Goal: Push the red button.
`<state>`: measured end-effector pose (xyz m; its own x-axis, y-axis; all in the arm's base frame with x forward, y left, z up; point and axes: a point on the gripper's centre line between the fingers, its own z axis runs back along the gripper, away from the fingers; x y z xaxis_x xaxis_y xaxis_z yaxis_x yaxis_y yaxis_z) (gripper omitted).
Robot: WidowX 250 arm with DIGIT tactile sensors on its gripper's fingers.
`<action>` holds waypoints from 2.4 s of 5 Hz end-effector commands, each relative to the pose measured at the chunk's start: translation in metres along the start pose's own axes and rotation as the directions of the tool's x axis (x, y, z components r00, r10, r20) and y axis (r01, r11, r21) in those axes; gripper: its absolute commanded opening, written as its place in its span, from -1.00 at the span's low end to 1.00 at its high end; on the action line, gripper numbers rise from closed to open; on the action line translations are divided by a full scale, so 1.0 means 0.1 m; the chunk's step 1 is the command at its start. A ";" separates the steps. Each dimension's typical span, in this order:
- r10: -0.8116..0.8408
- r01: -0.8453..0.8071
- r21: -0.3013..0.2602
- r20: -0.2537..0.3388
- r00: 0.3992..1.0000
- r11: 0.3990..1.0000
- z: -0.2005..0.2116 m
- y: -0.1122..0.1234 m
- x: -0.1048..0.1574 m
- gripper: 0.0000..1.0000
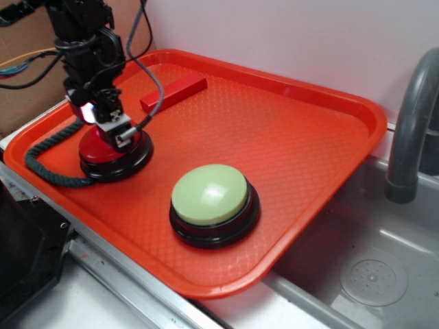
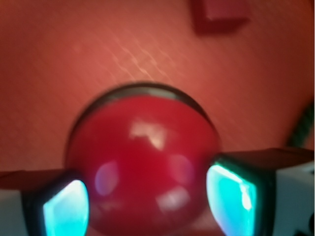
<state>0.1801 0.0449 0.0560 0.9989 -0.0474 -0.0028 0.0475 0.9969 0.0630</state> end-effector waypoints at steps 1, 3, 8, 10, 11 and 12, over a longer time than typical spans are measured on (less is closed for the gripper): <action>0.017 -0.018 0.024 0.049 0.999 1.000 0.58 0.05 0.03 1.00; 0.047 -0.049 0.036 0.049 0.998 0.998 0.67 0.11 -0.01 1.00; 0.122 -0.124 0.037 0.053 0.991 0.992 1.05 0.24 -0.08 1.00; 0.129 -0.131 0.034 0.047 0.991 0.991 1.15 0.25 -0.08 1.00; 0.139 -0.142 0.044 0.054 0.989 0.989 1.22 0.25 -0.10 1.00; 0.139 -0.142 0.051 0.063 0.988 0.989 1.28 0.24 -0.09 1.00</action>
<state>0.1651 0.0597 0.1718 0.9960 0.0880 0.0157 -0.0892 0.9908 0.1014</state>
